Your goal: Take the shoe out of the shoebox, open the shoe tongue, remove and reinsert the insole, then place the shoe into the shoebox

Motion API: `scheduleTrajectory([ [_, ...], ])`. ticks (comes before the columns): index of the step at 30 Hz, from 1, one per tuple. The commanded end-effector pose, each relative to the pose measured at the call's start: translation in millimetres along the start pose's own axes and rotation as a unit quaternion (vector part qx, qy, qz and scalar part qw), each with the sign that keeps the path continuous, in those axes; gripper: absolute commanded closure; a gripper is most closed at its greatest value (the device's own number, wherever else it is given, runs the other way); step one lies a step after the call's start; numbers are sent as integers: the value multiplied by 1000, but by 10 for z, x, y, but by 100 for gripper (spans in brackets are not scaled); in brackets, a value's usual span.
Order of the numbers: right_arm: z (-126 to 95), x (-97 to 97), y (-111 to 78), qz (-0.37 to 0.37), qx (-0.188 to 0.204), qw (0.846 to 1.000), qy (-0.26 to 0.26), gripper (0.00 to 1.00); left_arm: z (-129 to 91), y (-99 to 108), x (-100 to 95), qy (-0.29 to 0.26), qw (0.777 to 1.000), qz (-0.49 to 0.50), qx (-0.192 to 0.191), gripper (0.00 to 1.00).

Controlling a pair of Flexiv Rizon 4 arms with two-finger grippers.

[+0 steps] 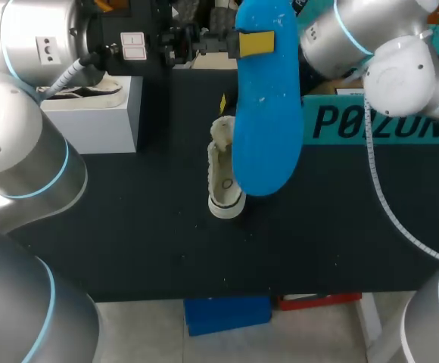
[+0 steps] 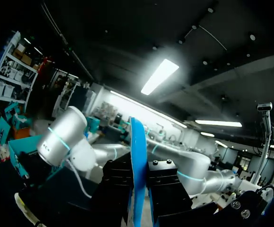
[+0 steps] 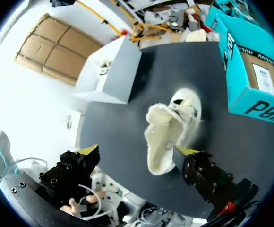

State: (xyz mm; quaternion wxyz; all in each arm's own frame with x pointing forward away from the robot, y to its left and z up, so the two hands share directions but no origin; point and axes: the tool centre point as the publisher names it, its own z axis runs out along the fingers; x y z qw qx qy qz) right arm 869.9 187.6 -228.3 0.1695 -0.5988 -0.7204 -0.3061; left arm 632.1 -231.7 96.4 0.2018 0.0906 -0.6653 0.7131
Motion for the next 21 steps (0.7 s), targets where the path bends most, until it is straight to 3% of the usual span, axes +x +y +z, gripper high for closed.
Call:
scheduleTrajectory([
  [1,-70,-33,-167,23,-40,995,87,0,5,18,7,-2,1000,0,1,100],
  [6,-134,32,-204,37,-65,992,99,0,5,18,7,-2,1000,0,1,100],
  [11,-125,3,-237,66,-77,979,175,0,5,18,7,-2,1000,0,1,100],
  [21,-65,-77,-266,87,-103,954,267,0,5,18,7,-2,1000,0,1,100],
])
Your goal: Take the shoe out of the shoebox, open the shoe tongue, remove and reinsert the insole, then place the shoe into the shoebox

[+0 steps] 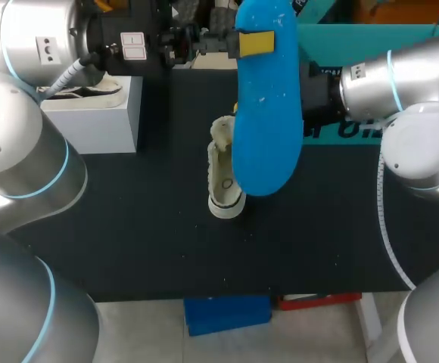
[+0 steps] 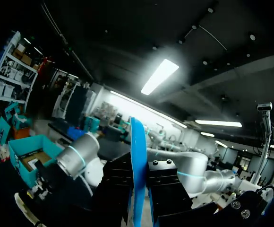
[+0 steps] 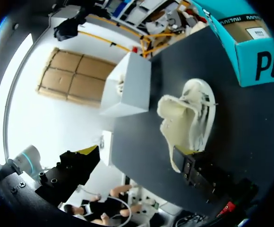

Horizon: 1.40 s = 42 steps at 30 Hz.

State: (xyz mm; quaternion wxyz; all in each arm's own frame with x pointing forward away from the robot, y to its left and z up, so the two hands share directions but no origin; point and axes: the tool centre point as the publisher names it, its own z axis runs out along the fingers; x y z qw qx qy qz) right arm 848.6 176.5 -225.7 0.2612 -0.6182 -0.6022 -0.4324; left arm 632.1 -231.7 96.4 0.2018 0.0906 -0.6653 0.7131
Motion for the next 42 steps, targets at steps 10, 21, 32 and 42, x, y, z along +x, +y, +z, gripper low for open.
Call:
scheduleTrajectory([
  [10,51,-209,0,17,-33,978,205,0,5,18,7,-2,1000,0,1,100],
  [21,10,-240,76,13,-34,968,248,0,5,18,7,-2,1000,0,1,100],
  [32,-18,-229,109,5,-36,974,223,0,36,-11,-31,-2,997,79,-13,100],
  [42,-18,-229,109,5,-36,974,223,0,133,572,-285,-71,945,307,-86,100],
])
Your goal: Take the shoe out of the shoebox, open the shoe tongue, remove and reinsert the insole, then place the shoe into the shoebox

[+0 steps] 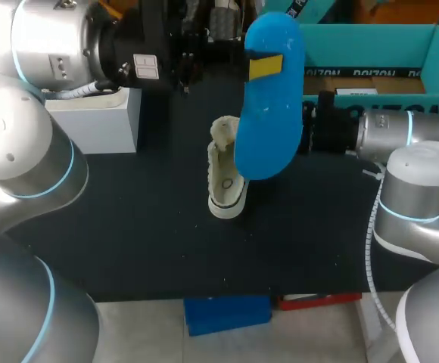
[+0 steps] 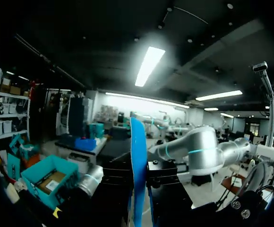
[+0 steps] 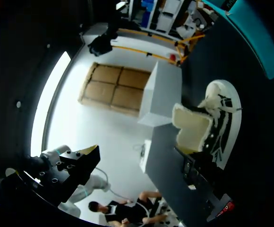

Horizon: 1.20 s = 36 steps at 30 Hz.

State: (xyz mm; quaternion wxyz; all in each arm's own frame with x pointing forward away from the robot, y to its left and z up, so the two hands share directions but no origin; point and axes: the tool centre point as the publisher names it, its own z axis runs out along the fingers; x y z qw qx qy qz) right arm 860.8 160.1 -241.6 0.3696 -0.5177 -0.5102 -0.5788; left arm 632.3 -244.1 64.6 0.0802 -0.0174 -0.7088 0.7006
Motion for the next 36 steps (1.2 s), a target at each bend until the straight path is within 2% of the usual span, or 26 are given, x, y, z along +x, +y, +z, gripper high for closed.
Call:
scheduleTrajectory([
  [1,15,-4,-2,0,-2,1000,-1,0,80,400,-47,-73,982,168,-54,100],
  [5,15,-4,-2,0,-2,1000,-1,0,105,760,-116,-90,985,135,-52,100],
  [25,15,-4,-2,0,-2,1000,-1,0,105,760,-116,-90,985,135,-52,100],
  [28,15,-4,-2,0,-2,1000,-1,0,101,950,-40,-87,977,193,-3,100],
  [33,15,-4,-2,0,-2,1000,-1,0,40,1343,-63,-100,960,259,38,100],
  [36,15,-4,-2,0,-2,1000,-1,0,24,1547,-49,-107,941,320,12,100],
])
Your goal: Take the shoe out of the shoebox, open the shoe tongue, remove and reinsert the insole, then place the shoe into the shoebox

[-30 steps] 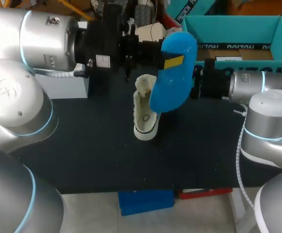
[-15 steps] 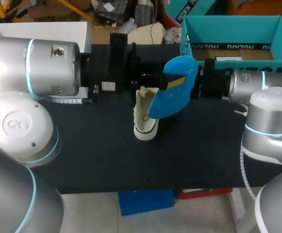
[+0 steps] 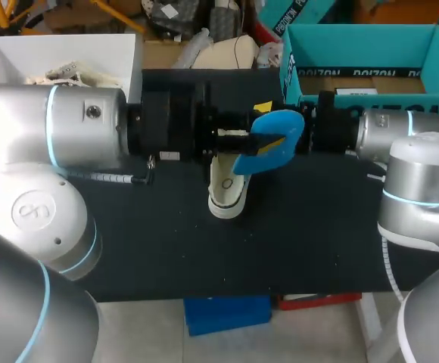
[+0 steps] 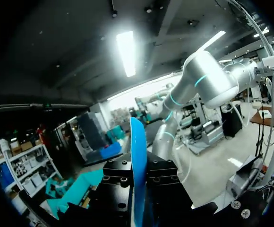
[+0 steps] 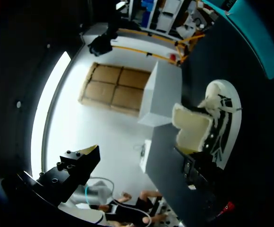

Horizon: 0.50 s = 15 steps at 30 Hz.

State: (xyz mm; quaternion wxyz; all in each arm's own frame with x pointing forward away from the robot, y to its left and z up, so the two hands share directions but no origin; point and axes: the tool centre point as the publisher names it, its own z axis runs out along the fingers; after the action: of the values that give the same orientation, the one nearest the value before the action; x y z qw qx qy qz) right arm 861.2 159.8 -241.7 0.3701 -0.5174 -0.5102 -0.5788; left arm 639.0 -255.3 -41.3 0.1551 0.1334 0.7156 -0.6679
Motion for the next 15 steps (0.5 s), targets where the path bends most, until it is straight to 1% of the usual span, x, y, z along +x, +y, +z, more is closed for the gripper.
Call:
scheduleTrajectory([
  [1,17,-2,-6,0,-2,1000,-1,0,-82,445,365,-36,994,100,35,100],
  [2,17,-2,-6,0,-2,1000,-1,0,-81,499,391,-35,993,112,30,100],
  [4,17,-2,-6,0,-2,1000,-1,0,-69,634,428,-31,986,159,-24,100],
  [5,17,-2,-6,0,-2,1000,-1,0,-69,700,436,-21,989,145,-27,100],
  [15,17,-2,-6,0,-2,1000,-1,0,-69,700,436,-21,989,145,-27,100],
])
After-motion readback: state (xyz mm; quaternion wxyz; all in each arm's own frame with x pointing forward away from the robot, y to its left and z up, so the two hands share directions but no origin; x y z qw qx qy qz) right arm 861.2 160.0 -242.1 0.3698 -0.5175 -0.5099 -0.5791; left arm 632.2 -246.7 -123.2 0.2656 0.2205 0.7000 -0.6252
